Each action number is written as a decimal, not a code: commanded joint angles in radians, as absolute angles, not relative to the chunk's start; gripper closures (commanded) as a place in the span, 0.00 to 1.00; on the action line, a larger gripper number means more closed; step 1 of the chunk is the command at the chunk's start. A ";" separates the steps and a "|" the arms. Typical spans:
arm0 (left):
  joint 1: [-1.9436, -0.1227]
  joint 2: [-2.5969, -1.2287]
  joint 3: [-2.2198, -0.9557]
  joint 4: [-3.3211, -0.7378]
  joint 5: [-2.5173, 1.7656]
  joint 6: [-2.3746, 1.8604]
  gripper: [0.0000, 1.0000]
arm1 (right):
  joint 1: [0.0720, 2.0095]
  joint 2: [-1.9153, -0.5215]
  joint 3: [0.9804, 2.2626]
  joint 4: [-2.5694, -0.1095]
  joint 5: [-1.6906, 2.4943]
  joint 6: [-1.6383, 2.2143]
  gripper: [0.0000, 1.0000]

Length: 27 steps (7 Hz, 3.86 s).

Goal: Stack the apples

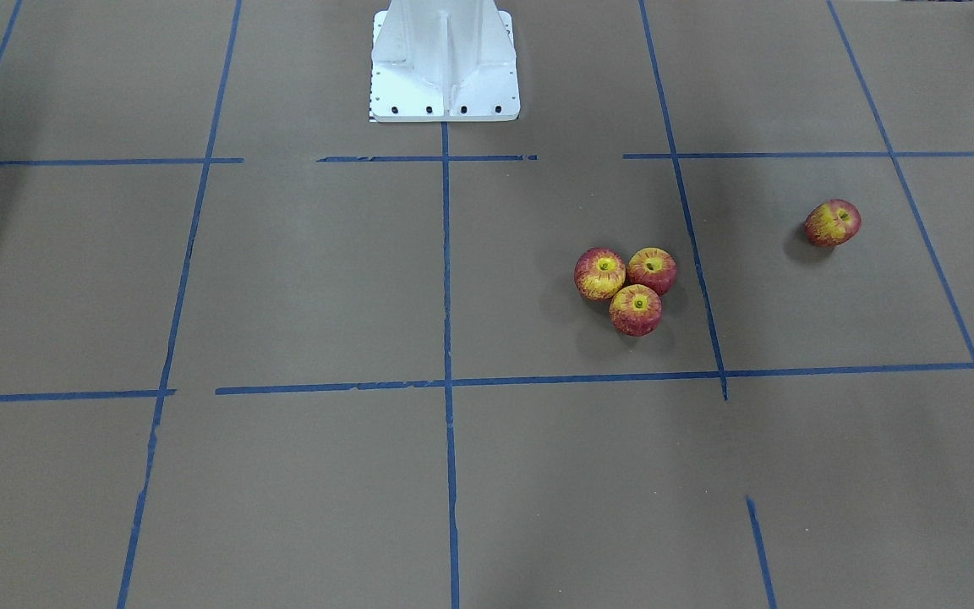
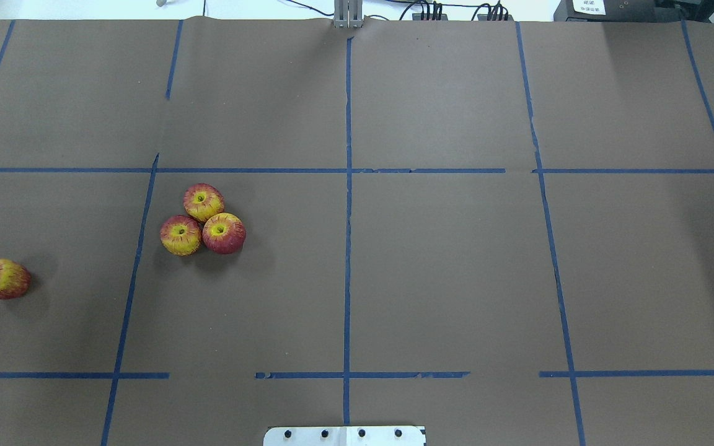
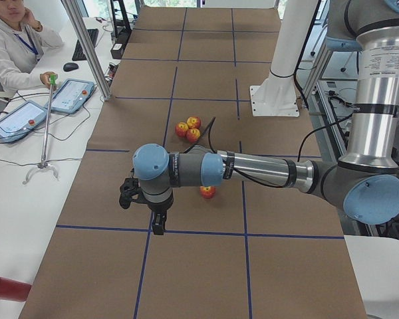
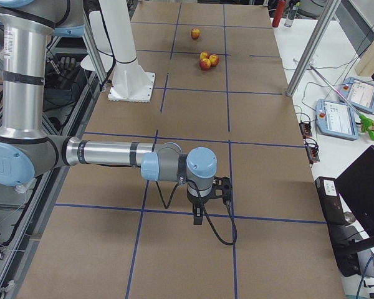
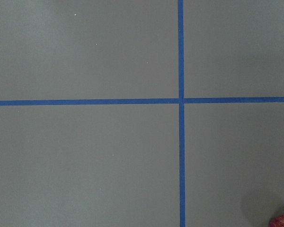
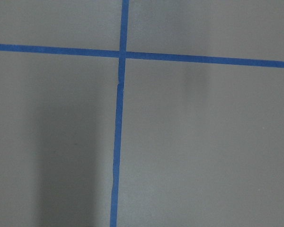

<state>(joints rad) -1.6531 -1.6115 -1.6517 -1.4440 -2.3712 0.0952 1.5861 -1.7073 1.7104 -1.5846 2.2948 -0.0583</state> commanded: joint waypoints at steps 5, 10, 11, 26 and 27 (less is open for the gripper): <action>-1.507 -1.576 -1.641 -1.689 -2.385 0.071 0.00 | 1.586 -1.707 1.710 -1.585 2.295 -0.058 0.00; -1.099 -1.378 -1.732 -2.162 -2.357 -0.668 0.00 | 1.586 -1.707 1.710 -1.585 2.295 -0.058 0.00; -1.041 -1.378 -1.733 -2.169 -2.343 -0.745 0.00 | 1.586 -1.707 1.710 -1.585 2.295 -0.058 0.00; -0.928 -1.672 -1.869 -2.002 -2.339 -1.033 1.00 | 1.586 -1.707 1.710 -1.585 2.295 -0.058 0.00; -0.895 -1.838 -1.843 -1.826 -2.315 -1.063 1.00 | 1.586 -1.707 1.710 -1.585 2.295 -0.058 0.00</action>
